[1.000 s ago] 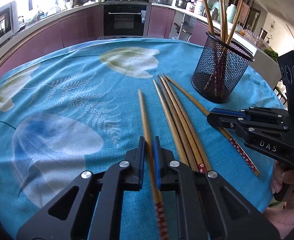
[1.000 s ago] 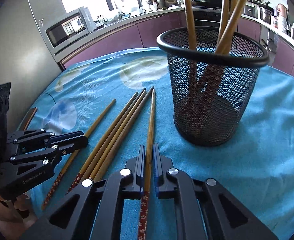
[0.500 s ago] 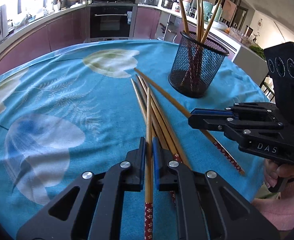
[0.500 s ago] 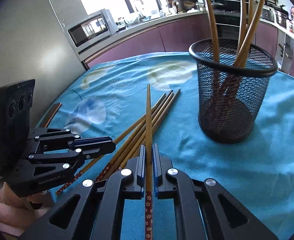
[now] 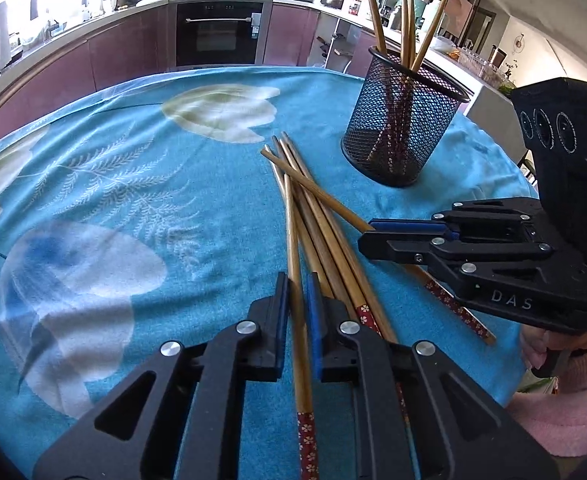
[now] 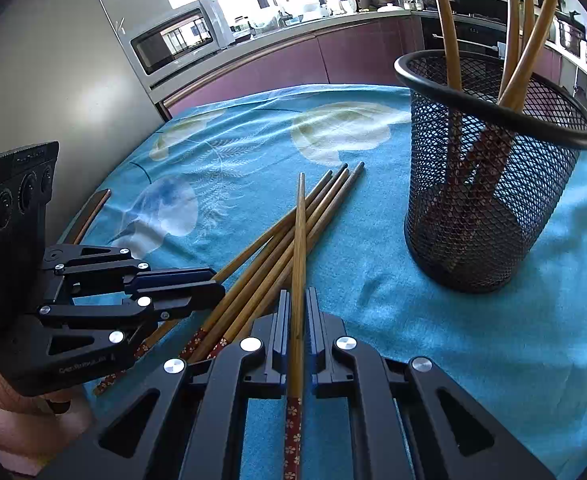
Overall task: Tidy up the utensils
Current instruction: 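Lift both chopsticks upright and lower them into the mesh cup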
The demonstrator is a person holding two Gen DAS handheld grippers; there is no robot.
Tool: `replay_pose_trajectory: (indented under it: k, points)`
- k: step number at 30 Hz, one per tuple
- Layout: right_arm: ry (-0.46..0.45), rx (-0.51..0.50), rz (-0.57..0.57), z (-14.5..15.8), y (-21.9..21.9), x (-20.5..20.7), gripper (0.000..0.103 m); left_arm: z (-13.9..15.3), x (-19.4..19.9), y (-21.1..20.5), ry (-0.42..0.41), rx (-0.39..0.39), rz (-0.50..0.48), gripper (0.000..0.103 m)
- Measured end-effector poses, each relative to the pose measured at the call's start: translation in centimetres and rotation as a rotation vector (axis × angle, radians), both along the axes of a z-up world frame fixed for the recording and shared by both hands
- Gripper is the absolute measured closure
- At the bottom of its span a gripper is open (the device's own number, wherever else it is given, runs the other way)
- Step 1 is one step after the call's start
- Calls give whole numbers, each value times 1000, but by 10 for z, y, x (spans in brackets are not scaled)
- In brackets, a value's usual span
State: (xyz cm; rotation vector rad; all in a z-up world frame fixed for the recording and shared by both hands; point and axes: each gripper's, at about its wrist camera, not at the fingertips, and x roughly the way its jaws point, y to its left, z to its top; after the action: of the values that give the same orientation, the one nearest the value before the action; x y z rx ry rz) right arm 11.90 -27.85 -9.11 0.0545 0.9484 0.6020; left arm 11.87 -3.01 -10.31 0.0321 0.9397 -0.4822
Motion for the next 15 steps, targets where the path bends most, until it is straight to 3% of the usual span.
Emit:
replay_pose_trajectory:
  k: [9,15]
  points:
    - [-73,65,-15,26,-21,-13,97,19,-6,-1,-42,-19,6,95]
    - [-131,119,-45,50,-42,-22,97,50,-11,2,-86,-90,-21,95]
